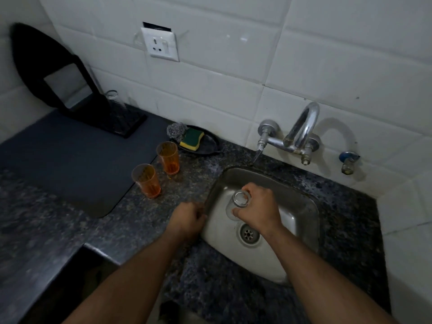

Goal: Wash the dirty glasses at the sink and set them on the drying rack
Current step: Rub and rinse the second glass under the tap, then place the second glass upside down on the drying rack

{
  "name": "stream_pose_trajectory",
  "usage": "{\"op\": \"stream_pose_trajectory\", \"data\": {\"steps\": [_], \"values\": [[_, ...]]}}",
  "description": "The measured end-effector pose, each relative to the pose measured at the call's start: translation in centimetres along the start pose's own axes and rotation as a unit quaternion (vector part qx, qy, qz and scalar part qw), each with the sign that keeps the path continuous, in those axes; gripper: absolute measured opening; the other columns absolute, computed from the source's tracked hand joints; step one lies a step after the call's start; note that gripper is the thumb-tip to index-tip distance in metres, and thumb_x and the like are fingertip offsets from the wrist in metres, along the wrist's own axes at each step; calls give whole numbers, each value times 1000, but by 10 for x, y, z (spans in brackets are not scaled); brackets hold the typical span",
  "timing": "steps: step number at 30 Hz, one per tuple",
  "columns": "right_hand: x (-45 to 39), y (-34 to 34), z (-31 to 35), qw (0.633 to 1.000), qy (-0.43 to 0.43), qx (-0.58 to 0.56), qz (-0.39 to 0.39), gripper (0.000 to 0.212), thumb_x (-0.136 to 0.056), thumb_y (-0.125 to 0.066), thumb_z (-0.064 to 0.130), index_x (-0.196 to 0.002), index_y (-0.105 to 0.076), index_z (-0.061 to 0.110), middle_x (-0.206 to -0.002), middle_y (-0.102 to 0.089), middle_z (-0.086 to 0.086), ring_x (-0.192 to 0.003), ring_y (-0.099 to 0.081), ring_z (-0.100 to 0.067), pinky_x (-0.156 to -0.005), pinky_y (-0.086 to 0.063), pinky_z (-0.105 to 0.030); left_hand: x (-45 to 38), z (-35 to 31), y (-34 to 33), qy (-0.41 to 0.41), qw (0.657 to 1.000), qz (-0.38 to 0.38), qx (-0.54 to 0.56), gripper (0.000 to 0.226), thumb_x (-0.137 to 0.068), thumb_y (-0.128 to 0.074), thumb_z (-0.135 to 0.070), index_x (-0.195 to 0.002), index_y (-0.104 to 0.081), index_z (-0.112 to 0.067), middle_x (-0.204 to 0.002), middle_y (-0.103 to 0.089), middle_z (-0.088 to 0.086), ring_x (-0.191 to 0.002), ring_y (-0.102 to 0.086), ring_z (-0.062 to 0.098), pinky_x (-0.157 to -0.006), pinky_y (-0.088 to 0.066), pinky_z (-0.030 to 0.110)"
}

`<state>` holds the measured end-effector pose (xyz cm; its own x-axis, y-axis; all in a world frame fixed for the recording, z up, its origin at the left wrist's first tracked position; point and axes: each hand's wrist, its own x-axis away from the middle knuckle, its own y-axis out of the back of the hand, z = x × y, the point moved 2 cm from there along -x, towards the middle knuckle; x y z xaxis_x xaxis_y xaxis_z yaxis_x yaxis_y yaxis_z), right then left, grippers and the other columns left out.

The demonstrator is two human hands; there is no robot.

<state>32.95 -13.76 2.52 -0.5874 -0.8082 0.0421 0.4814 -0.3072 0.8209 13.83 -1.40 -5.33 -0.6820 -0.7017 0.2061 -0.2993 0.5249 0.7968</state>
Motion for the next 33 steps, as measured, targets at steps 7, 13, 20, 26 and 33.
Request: {"op": "stream_pose_trajectory", "data": {"steps": [7,13,20,26,33], "values": [[2,-63,87,990,89,2,114,61,-47,-92,49,-101,-70,31,-90,-70,13,-81,-66,-6,-71,-60,-30,57,82,65,89,994,1,-59,25,-85,-63,-40,-90,-77,-21,-84,-77,-3,-81,-73,17,-70,-55,29],[-9,-128,201,972,178,-2,151,57,-55,-91,46,-105,-72,27,-91,-68,11,-81,-64,-8,-72,-56,-25,60,162,142,155,980,-58,-108,24,-77,-61,-37,-86,-76,-21,-83,-77,1,-83,-73,26,-70,-54,31],[-56,-206,320,969,217,-3,120,54,-54,-86,46,-100,-68,25,-92,-71,5,-83,-68,-16,-74,-60,-35,24,269,224,189,974,-68,-105,29,-81,-65,-32,-107,-74,-24,-107,-75,2,-101,-71,26,-81,-56,33],[-140,-239,374,981,170,-9,90,60,-61,-95,34,-115,-69,23,-101,-71,5,-89,-68,-12,-77,-60,-26,-45,330,261,197,976,-42,-85,56,-85,-71,-44,-136,-60,-23,-133,-60,6,-123,-58,26,-98,-54,40],[-244,-272,401,989,135,-41,44,41,-62,-91,26,-96,-68,20,-86,-70,4,-76,-68,-14,-68,-62,-34,-139,362,288,207,971,-14,-120,82,-88,-71,-47,-154,-38,-14,-161,-31,15,-147,-30,35,-116,-35,51]]}}
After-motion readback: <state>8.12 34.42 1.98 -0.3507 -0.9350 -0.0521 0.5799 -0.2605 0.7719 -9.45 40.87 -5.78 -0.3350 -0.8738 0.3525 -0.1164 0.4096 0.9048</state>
